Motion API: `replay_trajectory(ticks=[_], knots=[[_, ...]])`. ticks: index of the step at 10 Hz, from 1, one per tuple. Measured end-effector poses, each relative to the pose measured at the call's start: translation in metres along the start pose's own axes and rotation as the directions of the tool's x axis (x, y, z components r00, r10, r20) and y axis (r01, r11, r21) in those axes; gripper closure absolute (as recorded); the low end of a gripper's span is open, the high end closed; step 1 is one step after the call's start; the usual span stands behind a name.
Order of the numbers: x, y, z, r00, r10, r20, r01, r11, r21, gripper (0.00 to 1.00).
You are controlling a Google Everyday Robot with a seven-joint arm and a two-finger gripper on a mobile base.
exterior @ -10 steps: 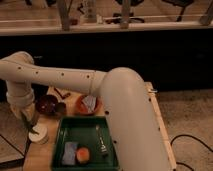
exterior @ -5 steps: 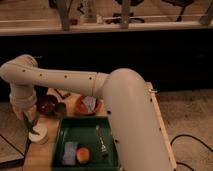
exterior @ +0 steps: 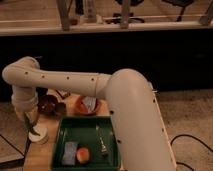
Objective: Place pepper in paper cup
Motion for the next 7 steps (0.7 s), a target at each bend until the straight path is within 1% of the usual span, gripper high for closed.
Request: replay_trajectory(ticks=[1,2,3,7], knots=[[0.0002,0.0017,0.0015,1.000,0.001,0.003,-0.001,1.000,0.003,0.28],[0.0004,0.0034,0.0022,1.000,0.001,0.005,-0.001,1.000,0.005,0.22],[0.0004,0.0050,0.0023,1.000,-0.001,0.006,0.001,1.000,0.006,0.20],[0.0008,0.0069,0.0020,1.000,-0.011,0.008,0.011,1.000,0.001,0.20]])
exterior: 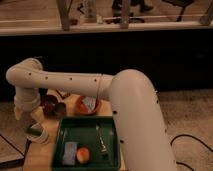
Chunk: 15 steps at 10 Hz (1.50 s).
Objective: Place pepper in paper cup
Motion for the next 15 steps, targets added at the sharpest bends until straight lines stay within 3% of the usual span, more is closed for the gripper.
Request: replay_trajectory(ticks=[10,15], knots=[[0.0033,0.0020,-0.0028,1.000,-0.019,0.006,0.019,1.000,-0.007,0.20],[0.0083,0.0067,-0.0034,1.000,0.004,0.019,-0.005,1.000,0.016,0.20]])
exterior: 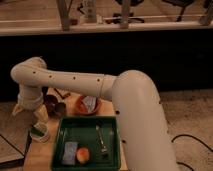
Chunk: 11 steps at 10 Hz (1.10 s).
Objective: Place pepper in paper cup
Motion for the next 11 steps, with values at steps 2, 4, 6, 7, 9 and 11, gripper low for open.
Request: replay_trajectory(ticks=[2,4,6,7,9,11], knots=[[0.0012,0.0009,0.0009,1.000,0.011,0.010,-0.011,1.000,0.005,0.20],[0.0028,0.0023,0.0006,1.000,0.017,0.013,-0.017,1.000,0.007,0.20],[0.0011,0.0009,0.0013,1.000,0.014,0.015,-0.014,1.000,0.007,0.20],[0.0013,0.0011,0.0012,1.000,0.014,0.015,-0.014,1.000,0.007,0.20],[0.0013,0.0010,0.0012,1.000,0.014,0.015,-0.014,1.000,0.007,0.20],[0.0014,0.0011,0.0012,1.000,0.014,0.015,-0.014,1.000,0.007,0.20]])
